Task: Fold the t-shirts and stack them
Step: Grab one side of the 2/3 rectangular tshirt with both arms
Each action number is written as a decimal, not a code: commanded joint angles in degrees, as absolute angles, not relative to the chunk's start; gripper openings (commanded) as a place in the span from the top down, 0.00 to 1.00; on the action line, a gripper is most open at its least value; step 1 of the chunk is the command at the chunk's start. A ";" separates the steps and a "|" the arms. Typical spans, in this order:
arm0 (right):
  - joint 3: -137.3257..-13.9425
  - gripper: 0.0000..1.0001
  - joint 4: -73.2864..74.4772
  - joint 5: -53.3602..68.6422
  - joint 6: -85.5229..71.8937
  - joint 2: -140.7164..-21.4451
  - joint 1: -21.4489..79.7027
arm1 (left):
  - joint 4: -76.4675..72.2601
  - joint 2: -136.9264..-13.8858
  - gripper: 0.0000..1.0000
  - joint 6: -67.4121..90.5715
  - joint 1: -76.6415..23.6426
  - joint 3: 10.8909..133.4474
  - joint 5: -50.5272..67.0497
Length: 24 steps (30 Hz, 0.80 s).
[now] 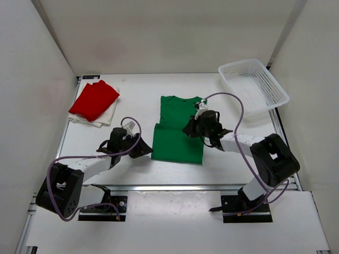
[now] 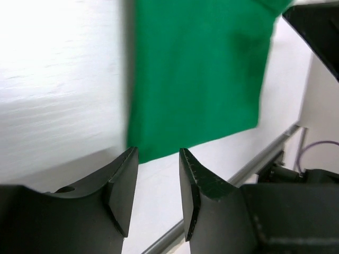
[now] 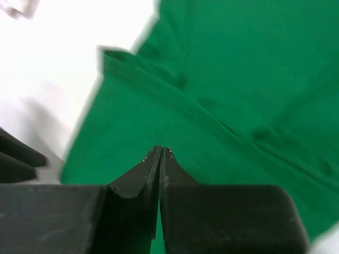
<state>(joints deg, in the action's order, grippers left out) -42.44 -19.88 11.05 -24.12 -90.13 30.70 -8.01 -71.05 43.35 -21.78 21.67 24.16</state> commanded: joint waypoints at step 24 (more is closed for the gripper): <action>-11.61 0.54 -10.73 19.77 -32.86 -57.58 19.95 | -2.28 -79.10 0.64 37.53 -26.28 23.20 18.28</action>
<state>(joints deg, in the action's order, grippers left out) -15.05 -15.86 21.54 -30.74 -60.14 18.98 -4.73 -77.60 39.13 -25.47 23.29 21.21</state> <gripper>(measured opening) 0.448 0.376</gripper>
